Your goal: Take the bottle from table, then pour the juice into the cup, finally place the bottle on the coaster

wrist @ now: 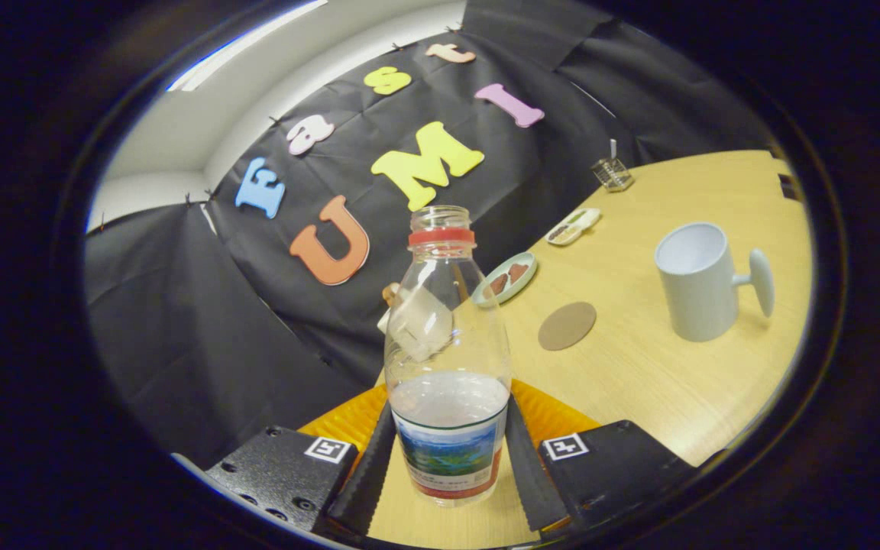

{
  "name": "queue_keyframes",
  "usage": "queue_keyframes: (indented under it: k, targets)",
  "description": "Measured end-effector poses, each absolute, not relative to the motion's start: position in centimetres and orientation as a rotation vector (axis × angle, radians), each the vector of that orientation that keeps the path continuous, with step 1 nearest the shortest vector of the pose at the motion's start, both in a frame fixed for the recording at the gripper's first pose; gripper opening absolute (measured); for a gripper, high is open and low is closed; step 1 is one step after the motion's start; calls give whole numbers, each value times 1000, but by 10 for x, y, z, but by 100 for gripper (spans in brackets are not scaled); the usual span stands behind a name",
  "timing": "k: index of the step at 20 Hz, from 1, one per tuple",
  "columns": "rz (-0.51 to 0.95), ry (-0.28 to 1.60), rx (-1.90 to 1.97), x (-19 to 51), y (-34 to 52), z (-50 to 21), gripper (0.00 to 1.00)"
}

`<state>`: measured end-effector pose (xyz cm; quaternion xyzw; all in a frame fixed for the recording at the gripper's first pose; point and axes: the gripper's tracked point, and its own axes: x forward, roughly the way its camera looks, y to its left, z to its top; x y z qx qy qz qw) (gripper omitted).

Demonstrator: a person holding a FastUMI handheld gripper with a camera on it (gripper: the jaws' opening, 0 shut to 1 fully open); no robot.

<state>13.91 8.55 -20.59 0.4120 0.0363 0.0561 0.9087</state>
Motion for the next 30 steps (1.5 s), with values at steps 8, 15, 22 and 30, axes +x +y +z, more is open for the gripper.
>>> queue_keyframes:
  k: [8, 15, 22, 30]
  targets:
    - [149, 53, 1122, 137, 67, -191, 76]
    - [194, 4, 1435, 143, 45, -174, 76]
    - [233, 7, 1623, 145, 33, -175, 76]
    - [260, 0, 1756, 146, 24, -161, 76]
